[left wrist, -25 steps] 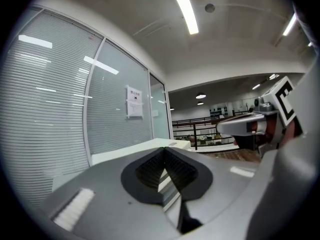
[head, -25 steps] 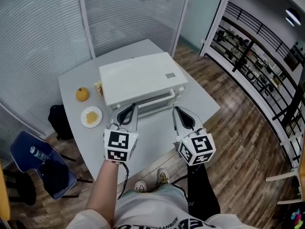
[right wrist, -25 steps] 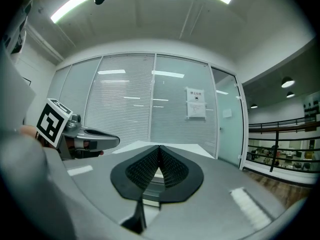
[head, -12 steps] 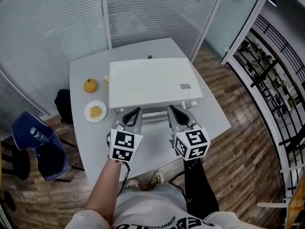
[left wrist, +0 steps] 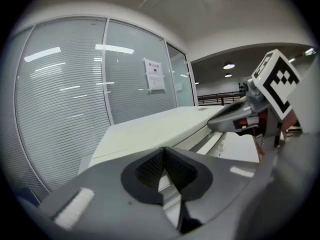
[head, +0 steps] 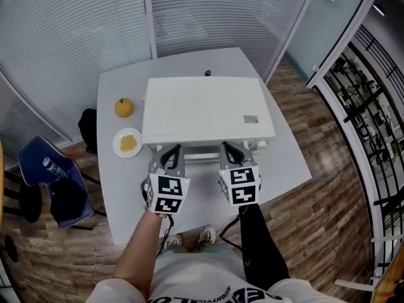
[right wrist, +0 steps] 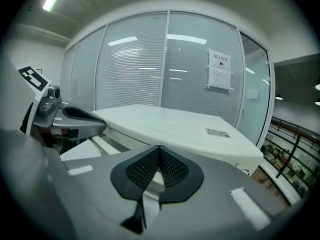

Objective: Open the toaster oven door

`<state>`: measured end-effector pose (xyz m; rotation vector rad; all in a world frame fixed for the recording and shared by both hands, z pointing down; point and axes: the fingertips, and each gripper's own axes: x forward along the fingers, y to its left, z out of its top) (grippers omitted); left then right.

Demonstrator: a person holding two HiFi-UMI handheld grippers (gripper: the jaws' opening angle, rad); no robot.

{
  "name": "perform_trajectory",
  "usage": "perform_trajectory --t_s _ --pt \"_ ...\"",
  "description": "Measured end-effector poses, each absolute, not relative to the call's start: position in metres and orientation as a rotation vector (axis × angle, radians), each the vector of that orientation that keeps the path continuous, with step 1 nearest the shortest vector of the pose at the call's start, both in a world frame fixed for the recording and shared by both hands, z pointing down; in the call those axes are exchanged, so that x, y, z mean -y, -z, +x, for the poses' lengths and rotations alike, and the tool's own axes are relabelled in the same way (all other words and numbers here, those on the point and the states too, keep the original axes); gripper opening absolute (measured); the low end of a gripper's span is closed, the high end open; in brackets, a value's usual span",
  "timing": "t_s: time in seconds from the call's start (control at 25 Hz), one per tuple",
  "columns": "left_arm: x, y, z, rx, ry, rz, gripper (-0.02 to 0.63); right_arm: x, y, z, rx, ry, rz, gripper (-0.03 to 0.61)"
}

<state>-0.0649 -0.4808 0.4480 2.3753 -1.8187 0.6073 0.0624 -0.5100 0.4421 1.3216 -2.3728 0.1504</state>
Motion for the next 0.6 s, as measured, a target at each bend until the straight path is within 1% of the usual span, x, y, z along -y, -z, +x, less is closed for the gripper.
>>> perform_trajectory --t_s 0.24,0.6 --pt "0.4791 -0.4526 -0.0667 1.811 -0.622 2.351 0.058 0.5086 -0.4446 0.0608 2.366 -0.129 1.281 0.002" --pt "0.4838 -0.4509 -0.0678 1.878 -0.602 2.321 0.058 0.5050 -0.4452 0.0596 2.434 -0.242 1.267 0.003"
